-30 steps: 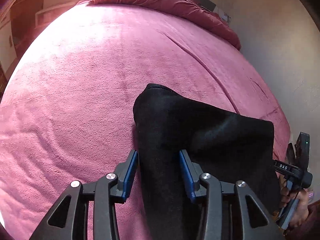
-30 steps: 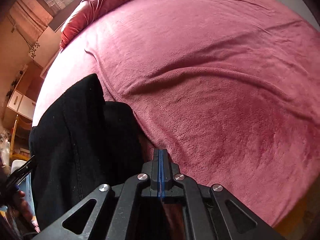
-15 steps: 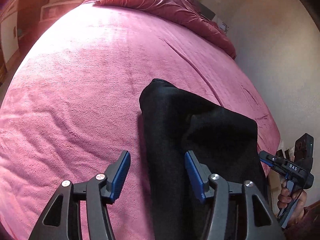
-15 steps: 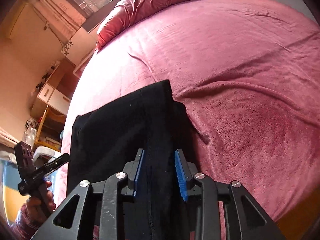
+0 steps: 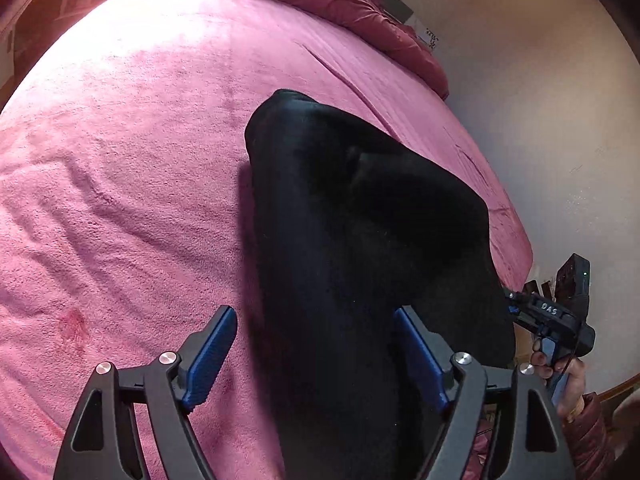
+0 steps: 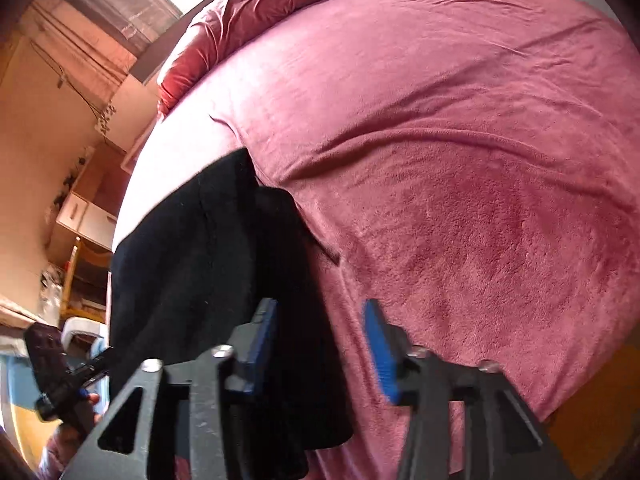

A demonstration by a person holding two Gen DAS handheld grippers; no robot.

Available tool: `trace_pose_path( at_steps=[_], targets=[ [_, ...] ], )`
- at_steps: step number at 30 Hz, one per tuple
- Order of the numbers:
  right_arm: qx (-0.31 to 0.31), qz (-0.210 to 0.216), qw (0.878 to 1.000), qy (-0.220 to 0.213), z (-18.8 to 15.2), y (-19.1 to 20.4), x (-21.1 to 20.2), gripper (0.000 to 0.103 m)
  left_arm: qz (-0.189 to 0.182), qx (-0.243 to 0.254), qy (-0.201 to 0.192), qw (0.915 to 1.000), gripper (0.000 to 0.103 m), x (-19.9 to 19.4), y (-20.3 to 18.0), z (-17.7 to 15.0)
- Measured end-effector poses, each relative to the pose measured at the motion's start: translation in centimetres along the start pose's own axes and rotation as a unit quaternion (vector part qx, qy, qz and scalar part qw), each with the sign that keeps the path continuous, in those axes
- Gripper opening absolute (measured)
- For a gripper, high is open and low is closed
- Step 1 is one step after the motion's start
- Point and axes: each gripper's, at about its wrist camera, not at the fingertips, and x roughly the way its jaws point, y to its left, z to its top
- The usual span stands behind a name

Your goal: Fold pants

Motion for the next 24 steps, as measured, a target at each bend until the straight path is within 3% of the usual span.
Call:
trace_pose_path(
  at_steps=[4, 7, 10, 13, 15, 16, 18, 22, 24],
  targets=[
    [0.002, 0.061, 0.998, 0.000, 0.9, 0.1, -0.1, 0.062, -0.010, -0.003, 0.007, 0.9999, 0.081, 1.0, -0.2, 0.5],
    [-0.012, 0.086, 0.996, 0.027, 1.0, 1.3, 1.1, 0.067, -0.010, 0.000, 0.016, 0.9998, 0.081, 2.0, -0.5, 0.8],
    [-0.021, 0.067, 0.996, 0.050, 1.6, 1.4, 2.8, 0.067, -0.010, 0.000, 0.021, 0.9997, 0.081, 2.6, -0.6, 0.1],
    [0.008, 0.071, 0.997, 0.019, 2.2, 0.2, 1.4, 0.069, -0.013, -0.009, 0.021, 0.9996, 0.081, 2.9, -0.4, -0.1],
    [0.007, 0.079, 0.997, 0.002, 2.2, 0.0, -0.1, 0.082, -0.015, -0.008, 0.022, 0.9996, 0.081, 2.7, 0.1, 0.1],
    [-0.004, 0.088, 0.996, 0.003, 2.0, 0.6, -0.7, 0.084, -0.015, -0.006, 0.022, 0.9996, 0.080, 2.8, 0.0, 0.0],
    [-0.038, 0.086, 0.995, 0.016, 1.7, 2.0, -0.8, 0.091, -0.015, -0.005, 0.021, 0.9996, 0.080, 3.0, -0.1, 0.1],
    [-0.067, 0.095, 0.991, 0.070, 1.2, 3.0, 2.1, 0.091, -0.019, -0.009, 0.023, 0.9995, 0.080, 3.6, -0.4, 0.2],
    [-0.073, 0.094, 0.987, 0.105, 0.9, 3.1, 4.3, 0.083, -0.019, -0.005, 0.024, 0.9995, 0.080, 3.5, -0.3, 0.6]
  ],
)
